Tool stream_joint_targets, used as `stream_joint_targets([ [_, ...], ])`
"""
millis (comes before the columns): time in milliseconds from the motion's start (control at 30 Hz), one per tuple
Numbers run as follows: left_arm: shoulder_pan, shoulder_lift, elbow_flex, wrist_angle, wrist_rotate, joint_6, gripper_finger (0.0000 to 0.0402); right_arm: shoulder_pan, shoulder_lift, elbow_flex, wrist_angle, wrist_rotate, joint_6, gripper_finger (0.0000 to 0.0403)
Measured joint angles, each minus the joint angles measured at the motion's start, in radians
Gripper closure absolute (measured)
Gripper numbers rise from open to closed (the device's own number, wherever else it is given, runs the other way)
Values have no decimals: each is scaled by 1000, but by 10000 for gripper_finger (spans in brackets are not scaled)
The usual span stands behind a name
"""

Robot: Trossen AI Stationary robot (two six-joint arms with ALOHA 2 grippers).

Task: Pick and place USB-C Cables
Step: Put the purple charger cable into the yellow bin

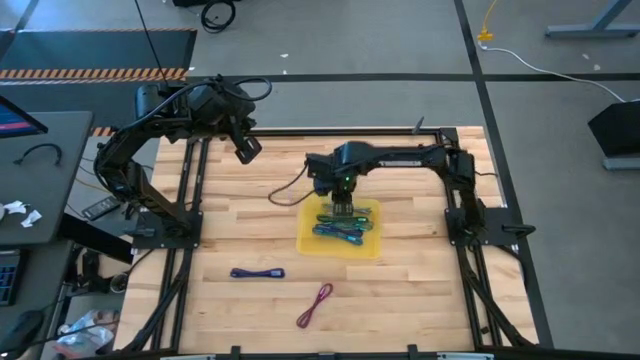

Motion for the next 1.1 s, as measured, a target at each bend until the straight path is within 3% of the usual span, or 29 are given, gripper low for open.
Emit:
stream_joint_targets([
  [267,-118,0,-6,2,63,25,397,-98,-181,86,-92,114,23,279],
  [367,-181,-13,-87,3,57,-11,397,-143,-278,87,-92,111,50,279],
  [533,-267,-95,-397,-2,62,-169,397,-207,-436,87,-88,111,88,279],
  [700,-360,-182,-738,47,210,-441,398,-246,-566,87,-78,111,117,279],
  [833,-454,-252,-967,264,325,-599,398,-256,-639,87,-65,111,135,279],
  [1100,-608,-251,-1340,775,396,-782,397,-256,-696,87,-59,110,142,279],
])
